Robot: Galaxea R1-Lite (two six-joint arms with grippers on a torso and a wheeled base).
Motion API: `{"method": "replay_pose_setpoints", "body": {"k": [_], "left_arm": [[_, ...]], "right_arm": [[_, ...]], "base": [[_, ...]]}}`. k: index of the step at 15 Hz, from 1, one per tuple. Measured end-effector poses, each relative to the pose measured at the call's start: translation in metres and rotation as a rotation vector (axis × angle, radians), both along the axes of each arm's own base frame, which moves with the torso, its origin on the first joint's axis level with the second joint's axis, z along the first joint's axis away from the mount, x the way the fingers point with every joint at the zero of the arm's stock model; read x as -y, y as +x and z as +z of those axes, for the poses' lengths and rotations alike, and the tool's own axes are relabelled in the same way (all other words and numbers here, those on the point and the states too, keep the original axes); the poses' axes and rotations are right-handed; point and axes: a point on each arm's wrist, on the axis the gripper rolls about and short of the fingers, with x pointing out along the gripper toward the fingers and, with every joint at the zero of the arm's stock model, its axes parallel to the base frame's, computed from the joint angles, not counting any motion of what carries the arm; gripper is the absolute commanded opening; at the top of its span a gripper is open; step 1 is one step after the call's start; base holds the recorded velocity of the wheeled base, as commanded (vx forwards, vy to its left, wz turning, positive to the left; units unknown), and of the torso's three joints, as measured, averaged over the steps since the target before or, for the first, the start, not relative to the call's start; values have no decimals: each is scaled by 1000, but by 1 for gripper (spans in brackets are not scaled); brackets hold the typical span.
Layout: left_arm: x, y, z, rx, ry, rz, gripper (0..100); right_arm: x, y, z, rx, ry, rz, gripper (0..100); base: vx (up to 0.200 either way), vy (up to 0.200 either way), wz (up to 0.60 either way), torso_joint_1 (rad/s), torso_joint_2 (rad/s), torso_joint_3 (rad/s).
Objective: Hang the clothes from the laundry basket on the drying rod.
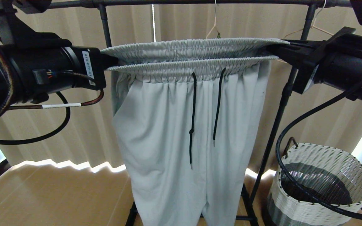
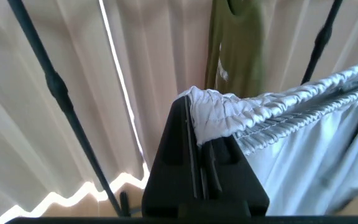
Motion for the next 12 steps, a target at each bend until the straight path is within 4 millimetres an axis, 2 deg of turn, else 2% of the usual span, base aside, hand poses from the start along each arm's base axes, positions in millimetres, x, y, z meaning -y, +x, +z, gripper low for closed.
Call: {"method": "replay_pose_setpoints", "body": {"k": [7,10,12], "left_arm": [[5,-4,-1,-2,7,-27,0],[9,2,1,20,-4,-30,0],[16,13,2,50,-14,-31,0]], "right_arm": [[8,-3,-2,-5,-7,-27,0],[18,-17,4,-12,-12,-38,0],[27,-32,6,-41,-27,-46,0]], "base": [[0,0,0,0,0,0],[0,0,0,0,0,0],[0,0,0,0,0,0]]}}
